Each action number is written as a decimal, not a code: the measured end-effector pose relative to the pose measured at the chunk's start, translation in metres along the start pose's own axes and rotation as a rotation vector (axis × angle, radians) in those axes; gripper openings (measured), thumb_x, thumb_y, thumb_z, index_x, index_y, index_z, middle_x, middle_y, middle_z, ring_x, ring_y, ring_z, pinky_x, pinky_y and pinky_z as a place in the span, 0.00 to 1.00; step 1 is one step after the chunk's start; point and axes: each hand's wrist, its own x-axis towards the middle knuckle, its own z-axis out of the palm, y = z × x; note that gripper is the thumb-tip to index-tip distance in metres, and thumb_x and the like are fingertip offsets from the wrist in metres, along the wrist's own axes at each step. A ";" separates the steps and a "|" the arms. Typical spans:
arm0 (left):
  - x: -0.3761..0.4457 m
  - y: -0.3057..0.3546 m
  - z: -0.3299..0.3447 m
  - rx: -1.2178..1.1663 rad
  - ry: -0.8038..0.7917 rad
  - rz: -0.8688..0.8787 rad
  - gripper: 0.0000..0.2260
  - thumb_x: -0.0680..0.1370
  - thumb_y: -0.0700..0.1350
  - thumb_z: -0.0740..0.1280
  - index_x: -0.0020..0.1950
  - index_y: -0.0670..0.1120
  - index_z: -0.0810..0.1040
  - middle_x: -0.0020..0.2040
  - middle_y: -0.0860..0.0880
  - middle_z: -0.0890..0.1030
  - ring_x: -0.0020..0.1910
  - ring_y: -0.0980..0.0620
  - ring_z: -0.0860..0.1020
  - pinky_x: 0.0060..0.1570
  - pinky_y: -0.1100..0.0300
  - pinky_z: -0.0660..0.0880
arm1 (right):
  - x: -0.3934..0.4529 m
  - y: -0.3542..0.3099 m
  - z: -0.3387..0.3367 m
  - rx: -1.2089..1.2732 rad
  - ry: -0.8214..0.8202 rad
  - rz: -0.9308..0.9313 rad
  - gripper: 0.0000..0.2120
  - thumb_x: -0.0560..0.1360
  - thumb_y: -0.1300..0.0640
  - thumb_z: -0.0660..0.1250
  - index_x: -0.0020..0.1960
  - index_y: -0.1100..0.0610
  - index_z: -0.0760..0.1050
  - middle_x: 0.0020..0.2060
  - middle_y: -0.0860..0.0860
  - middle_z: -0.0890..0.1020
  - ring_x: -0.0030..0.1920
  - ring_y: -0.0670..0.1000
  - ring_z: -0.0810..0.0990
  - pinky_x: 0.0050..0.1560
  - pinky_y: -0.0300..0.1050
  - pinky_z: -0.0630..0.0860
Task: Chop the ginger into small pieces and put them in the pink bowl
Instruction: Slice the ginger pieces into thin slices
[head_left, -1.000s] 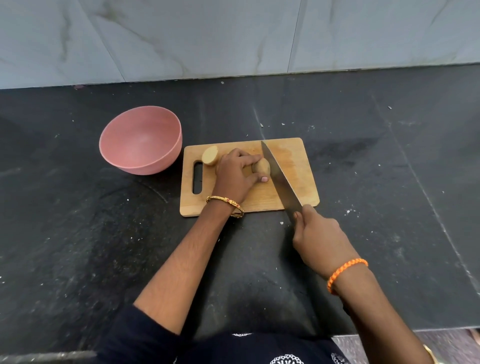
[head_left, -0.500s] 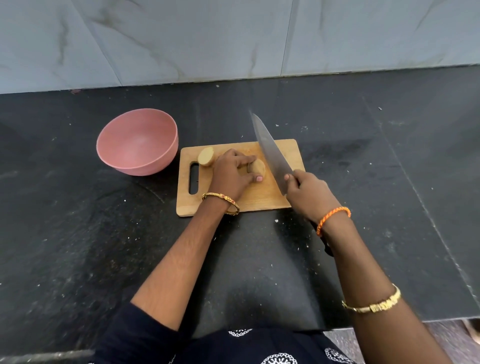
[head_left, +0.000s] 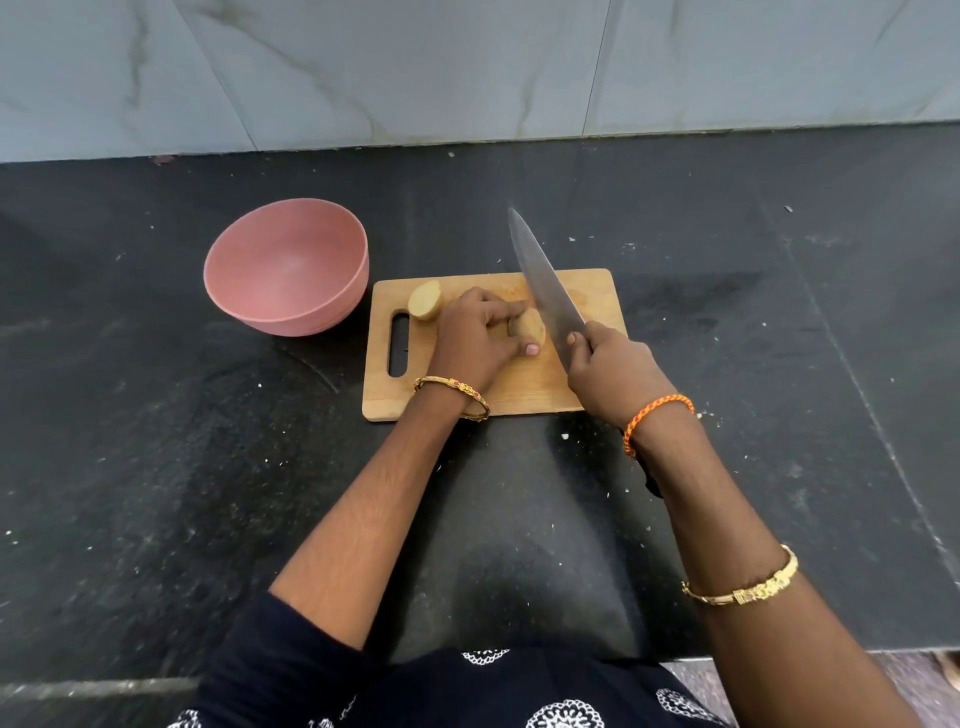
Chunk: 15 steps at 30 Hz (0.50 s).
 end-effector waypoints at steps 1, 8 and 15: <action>0.000 0.000 0.000 -0.001 0.001 0.000 0.24 0.63 0.40 0.78 0.58 0.43 0.79 0.50 0.48 0.77 0.51 0.52 0.74 0.56 0.59 0.72 | -0.001 -0.001 0.000 -0.017 0.005 0.002 0.14 0.82 0.53 0.51 0.56 0.60 0.71 0.41 0.56 0.72 0.42 0.56 0.70 0.44 0.45 0.67; 0.000 0.001 0.000 0.000 0.006 0.004 0.24 0.63 0.40 0.78 0.58 0.43 0.79 0.50 0.48 0.77 0.51 0.53 0.72 0.55 0.60 0.72 | -0.014 0.001 0.002 -0.055 -0.017 0.016 0.13 0.82 0.53 0.51 0.56 0.60 0.70 0.35 0.52 0.67 0.42 0.56 0.71 0.45 0.47 0.70; 0.000 -0.002 0.000 -0.004 0.014 0.022 0.23 0.64 0.41 0.77 0.58 0.44 0.79 0.49 0.50 0.76 0.50 0.55 0.72 0.53 0.63 0.70 | -0.047 0.021 0.011 -0.055 -0.051 0.057 0.13 0.82 0.52 0.51 0.53 0.59 0.69 0.42 0.58 0.72 0.42 0.59 0.73 0.45 0.48 0.72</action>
